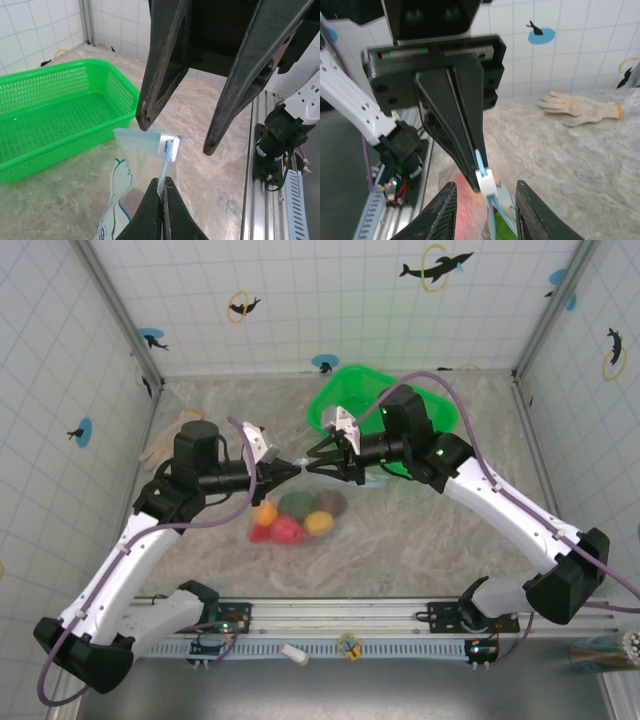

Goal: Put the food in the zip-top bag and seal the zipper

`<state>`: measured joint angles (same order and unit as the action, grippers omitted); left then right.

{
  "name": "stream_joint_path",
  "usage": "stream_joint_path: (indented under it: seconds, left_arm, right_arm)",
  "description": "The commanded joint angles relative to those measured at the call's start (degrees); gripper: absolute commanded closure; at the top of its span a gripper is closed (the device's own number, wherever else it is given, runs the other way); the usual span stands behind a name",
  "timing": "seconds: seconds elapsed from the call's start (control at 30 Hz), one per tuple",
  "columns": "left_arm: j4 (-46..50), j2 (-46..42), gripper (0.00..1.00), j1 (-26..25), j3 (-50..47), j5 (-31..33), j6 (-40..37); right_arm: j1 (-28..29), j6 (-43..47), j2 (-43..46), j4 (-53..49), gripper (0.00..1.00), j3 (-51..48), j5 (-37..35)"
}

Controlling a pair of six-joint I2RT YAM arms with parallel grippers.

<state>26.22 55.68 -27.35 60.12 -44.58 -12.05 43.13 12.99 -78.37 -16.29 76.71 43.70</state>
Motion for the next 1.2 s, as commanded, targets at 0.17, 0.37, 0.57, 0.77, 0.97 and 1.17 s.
stream_joint_path:
  seconds: [0.17, 0.37, 0.57, 0.77, 0.97, 1.17]
  left_arm:
    - [-1.49, -0.56, 1.0, -0.42, 0.79, -1.59, -1.39]
    - [-1.49, -0.57, 1.0, -0.45, 0.79, -1.88, -1.29]
    - [-0.49, -0.39, 1.0, -0.5, 1.14, -1.38, -2.34]
    - [0.02, -0.82, 1.0, -0.49, 1.23, -0.68, -2.71]
    - [0.15, -1.17, 1.0, -0.5, 1.0, -0.2, -2.45]
    - [0.11, -1.01, 1.0, -0.46, 1.33, -0.31, -2.38]
  right_arm:
    - [0.32, -1.06, -2.48, 2.23, 0.78, 3.5, 4.21]
    - [0.94, -0.79, -3.24, 1.48, 0.75, 3.69, 4.14]
    - [1.18, 0.64, -3.29, -0.18, 0.9, 3.51, 3.36]
    - [1.16, 0.68, -2.08, -0.52, 0.92, 2.64, 2.63]
    - [0.85, 0.2, -0.73, 0.08, 0.79, 1.38, 1.87]
    - [0.5, 1.33, -0.7, -0.93, 0.99, 1.93, 2.28]
